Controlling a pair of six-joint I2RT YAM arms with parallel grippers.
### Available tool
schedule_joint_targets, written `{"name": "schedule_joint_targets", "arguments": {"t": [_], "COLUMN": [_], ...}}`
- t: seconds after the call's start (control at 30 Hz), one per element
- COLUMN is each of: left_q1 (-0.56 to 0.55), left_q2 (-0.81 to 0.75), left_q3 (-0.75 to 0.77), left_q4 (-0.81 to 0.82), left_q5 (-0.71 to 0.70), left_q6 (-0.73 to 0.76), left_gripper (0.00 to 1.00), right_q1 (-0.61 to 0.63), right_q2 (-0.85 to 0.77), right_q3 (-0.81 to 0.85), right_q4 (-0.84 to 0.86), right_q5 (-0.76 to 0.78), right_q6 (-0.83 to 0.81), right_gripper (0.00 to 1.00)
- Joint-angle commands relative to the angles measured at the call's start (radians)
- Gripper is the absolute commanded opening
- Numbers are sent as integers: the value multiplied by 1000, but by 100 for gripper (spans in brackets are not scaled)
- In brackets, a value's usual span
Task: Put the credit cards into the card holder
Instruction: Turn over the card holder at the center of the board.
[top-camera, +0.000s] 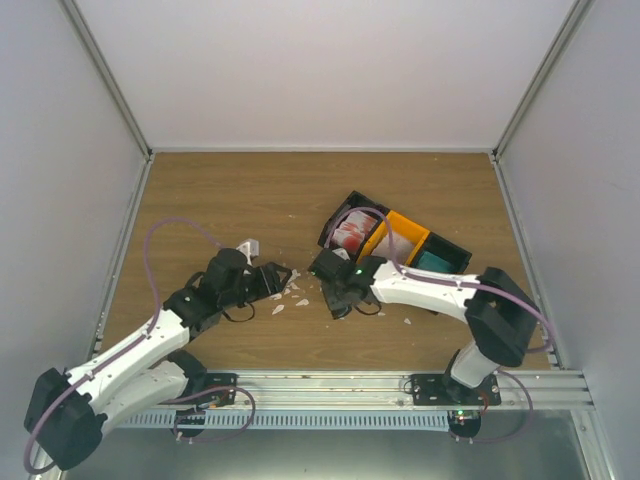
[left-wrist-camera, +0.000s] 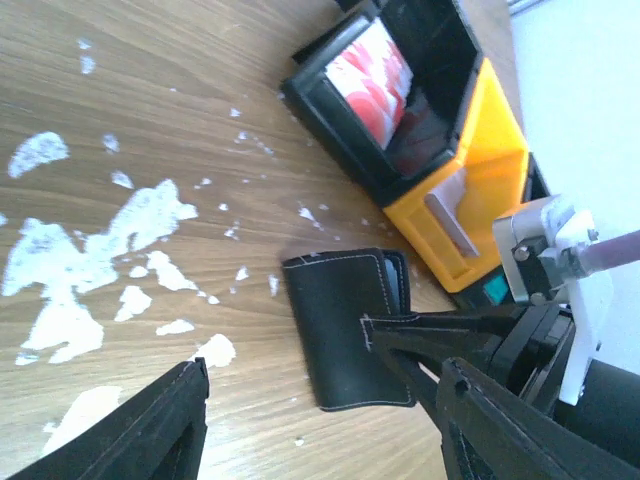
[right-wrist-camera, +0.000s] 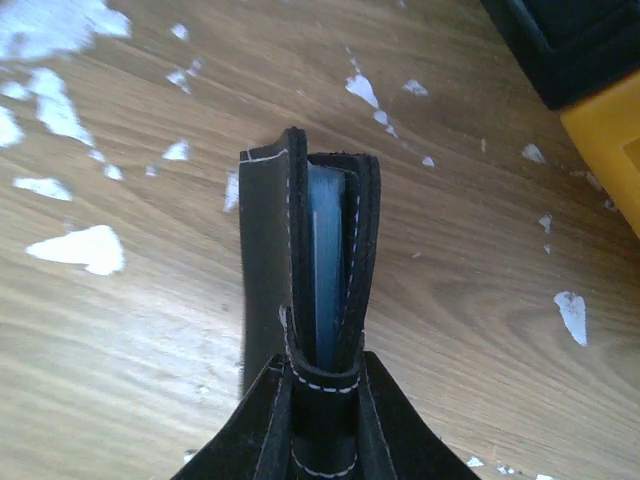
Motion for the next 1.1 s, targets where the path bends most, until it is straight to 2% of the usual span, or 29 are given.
{"name": "schedule_joint_targets", "arguments": {"t": [0.0, 0.07, 0.13, 0.33, 0.5, 0.57, 0.67, 0.73, 0.83, 0.97, 1.07], "left_q1": [66, 86, 105, 147, 171, 178, 182, 181, 179, 161, 148], "left_q2": [10, 9, 3, -14, -39, -52, -51, -34, 3, 33, 63], "left_q3": [19, 14, 10, 6, -16, -31, -60, -85, -122, -177, -209], "left_q4": [-29, -36, -45, -78, -84, -79, -37, -4, 55, 138, 191], "left_q5": [51, 58, 63, 77, 105, 121, 194, 261, 372, 439, 478], "left_q6": [75, 81, 89, 113, 115, 114, 120, 129, 145, 122, 75], "left_gripper": [66, 66, 68, 73, 77, 79, 87, 99, 99, 99, 91], "right_q1": [62, 92, 118, 130, 122, 106, 66, 24, -49, -154, -202], "right_q2": [125, 179, 200, 157, 108, 67, -20, -64, -102, -141, -139], "right_q3": [70, 108, 131, 147, 104, 77, 21, -22, -101, -218, -273], "right_q4": [-183, -178, -137, 16, 159, 199, 243, 241, 230, 304, 386], "right_q5": [112, 83, 27, -165, -330, -353, -353, -332, -329, -442, -571], "right_q6": [53, 67, 66, 52, 43, 49, 60, 61, 34, -25, -75], "right_gripper": [1, 3, 11, 27, 50, 56, 59, 59, 59, 59, 59]}}
